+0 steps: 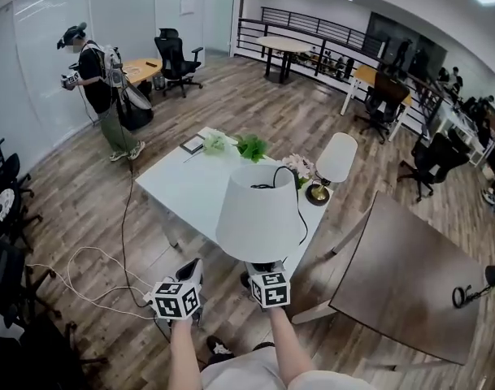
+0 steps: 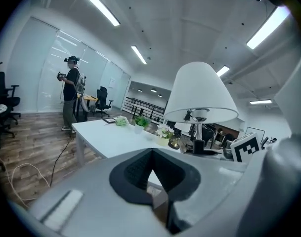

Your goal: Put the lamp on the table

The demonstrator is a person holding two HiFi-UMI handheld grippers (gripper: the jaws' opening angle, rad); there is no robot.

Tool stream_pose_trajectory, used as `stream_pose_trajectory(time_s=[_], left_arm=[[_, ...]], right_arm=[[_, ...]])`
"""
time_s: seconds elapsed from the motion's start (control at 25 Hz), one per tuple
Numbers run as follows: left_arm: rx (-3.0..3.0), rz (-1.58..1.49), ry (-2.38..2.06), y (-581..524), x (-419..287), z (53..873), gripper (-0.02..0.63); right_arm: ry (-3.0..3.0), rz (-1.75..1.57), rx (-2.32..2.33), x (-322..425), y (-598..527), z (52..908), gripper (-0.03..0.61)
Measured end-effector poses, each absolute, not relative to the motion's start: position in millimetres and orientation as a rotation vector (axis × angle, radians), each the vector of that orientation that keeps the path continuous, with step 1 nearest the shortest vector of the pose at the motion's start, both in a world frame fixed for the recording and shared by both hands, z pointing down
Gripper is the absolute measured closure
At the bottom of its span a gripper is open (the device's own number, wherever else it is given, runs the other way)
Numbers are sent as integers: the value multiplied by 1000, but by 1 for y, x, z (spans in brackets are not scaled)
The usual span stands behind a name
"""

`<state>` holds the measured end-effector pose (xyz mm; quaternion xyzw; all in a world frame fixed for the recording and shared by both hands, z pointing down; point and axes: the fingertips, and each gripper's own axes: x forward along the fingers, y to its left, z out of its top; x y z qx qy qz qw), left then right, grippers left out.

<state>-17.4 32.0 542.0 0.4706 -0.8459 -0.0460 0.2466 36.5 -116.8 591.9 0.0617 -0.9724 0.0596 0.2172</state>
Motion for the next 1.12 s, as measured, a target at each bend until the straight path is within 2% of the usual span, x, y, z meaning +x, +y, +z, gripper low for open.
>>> stream_pose_trajectory(time_s=[0.44, 0.76, 1.12], left_arm=[[1439, -155, -2204, 1, -12, 551, 614], [1470, -92, -2190, -12, -42, 554, 614], [1585, 24, -2156, -52, -105, 535, 614]], right_arm=[[-2695, 102, 343, 50, -139, 588, 414], [-2707, 150, 425, 34, -160, 598, 414], [-2736, 198, 584, -35, -217, 584, 414]])
